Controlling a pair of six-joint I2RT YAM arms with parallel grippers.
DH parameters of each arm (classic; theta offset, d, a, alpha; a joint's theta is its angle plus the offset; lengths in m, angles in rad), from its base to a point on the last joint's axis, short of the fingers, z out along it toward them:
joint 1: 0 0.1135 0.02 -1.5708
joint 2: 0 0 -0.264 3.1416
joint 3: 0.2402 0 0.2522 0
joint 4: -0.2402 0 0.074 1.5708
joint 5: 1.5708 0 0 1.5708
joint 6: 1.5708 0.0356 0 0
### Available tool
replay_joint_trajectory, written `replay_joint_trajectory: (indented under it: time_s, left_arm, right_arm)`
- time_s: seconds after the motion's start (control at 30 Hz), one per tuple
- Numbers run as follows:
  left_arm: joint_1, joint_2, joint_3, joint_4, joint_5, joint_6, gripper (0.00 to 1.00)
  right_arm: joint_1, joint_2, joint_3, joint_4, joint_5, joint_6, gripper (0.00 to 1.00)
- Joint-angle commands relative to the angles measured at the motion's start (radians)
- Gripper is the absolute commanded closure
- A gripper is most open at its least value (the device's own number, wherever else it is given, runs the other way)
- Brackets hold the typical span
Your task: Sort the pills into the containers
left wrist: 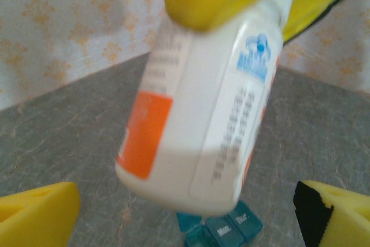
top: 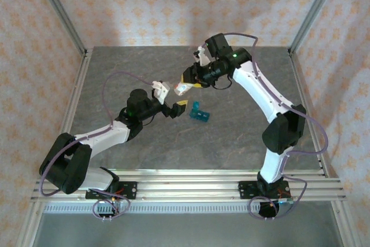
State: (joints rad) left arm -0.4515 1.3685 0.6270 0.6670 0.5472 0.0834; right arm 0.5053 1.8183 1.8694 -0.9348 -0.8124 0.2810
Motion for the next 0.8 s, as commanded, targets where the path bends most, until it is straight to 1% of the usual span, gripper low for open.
replay_joint_trajectory:
  time_s: [0.0,0.33,0.43,0.77]
  left_arm:
    - [0.005,0.002,0.02,0.101,0.026,-0.043,0.04]
    - [0.005,0.021,0.036,0.149,0.045,-0.086,0.09]
    - [0.005,0.028,0.044,0.148,0.059,-0.091,0.13]
    - [0.005,0.044,0.064,0.132,0.089,-0.091,0.3]
  right_arm:
    - [0.002,-0.033,-0.021,0.041,-0.02,0.016,0.72]
    - [0.005,-0.048,-0.077,0.115,-0.077,0.061,0.72]
    - [0.005,-0.051,-0.085,0.124,-0.082,0.066,0.72]
    - [0.006,-0.06,-0.106,0.13,-0.087,0.066,0.72]
